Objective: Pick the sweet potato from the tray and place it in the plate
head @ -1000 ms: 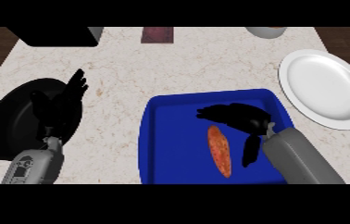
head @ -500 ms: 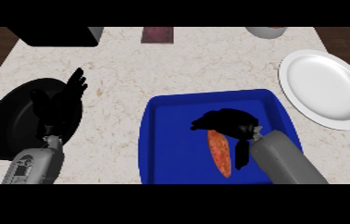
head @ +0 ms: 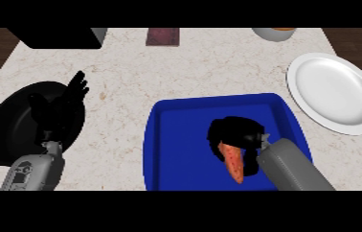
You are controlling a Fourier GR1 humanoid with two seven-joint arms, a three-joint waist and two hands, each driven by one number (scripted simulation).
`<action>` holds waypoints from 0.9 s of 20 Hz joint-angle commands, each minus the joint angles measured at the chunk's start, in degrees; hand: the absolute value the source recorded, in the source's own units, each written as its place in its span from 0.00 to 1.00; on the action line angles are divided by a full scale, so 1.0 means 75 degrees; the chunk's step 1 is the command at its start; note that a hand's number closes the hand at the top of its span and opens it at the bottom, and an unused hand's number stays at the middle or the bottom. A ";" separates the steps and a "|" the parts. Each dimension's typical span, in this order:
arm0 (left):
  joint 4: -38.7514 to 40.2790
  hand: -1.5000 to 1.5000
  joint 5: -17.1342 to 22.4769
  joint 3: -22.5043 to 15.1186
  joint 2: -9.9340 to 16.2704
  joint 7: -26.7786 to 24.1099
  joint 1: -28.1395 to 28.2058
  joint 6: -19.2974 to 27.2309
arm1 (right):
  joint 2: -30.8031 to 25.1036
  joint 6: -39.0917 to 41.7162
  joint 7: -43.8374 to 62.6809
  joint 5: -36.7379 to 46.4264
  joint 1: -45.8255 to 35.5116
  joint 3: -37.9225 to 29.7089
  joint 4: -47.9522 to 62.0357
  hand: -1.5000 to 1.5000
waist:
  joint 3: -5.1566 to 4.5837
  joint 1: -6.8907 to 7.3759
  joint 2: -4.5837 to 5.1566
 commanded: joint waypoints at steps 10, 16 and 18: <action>0.0041 0.50 0.0052 0.0318 0.0106 -0.0271 0.0401 -0.0146 | -0.1442 -0.1693 0.0262 -0.0070 0.3061 -0.1491 -0.2715 1.00 | 0.0051 -0.0208 0.0046; -0.0325 0.50 -0.0116 0.0195 0.0012 0.0057 0.0424 0.0108 | -0.0933 -0.2631 0.0460 -0.1267 0.3295 -0.3114 -0.4542 1.00 | 0.0051 -0.0375 0.0006; -0.0408 0.50 -0.0050 0.0191 -0.0065 0.0221 0.0332 0.0153 | -0.0686 -0.3223 0.0574 -0.1330 0.3852 -0.3351 -0.5298 1.00 | 0.0053 -0.0476 -0.0026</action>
